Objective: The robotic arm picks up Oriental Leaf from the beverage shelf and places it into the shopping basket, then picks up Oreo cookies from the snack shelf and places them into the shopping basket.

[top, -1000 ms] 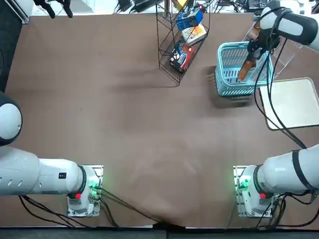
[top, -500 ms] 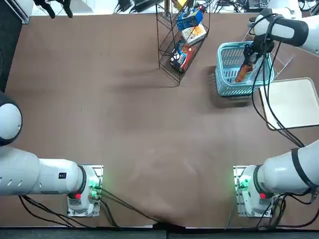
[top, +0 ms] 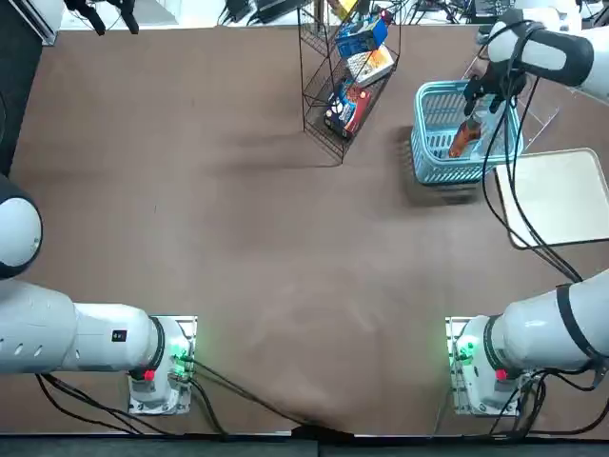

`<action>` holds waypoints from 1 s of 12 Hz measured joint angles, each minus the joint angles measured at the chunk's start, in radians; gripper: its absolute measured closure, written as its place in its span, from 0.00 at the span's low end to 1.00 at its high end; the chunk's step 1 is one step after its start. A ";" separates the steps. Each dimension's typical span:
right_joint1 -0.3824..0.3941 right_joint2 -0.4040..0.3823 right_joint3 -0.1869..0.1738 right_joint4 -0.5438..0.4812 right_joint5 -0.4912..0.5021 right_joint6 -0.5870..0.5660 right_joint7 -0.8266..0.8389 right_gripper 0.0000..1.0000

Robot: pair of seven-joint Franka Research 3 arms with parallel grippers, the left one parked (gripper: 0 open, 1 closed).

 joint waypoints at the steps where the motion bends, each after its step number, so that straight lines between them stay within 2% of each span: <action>1: 0.000 -0.014 0.000 0.019 -0.001 -0.038 0.000 0.00; 7: 0.000 -0.135 0.000 0.169 -0.002 -0.292 0.000 0.00; 12: 0.000 -0.173 0.000 0.179 0.001 -0.318 0.006 0.00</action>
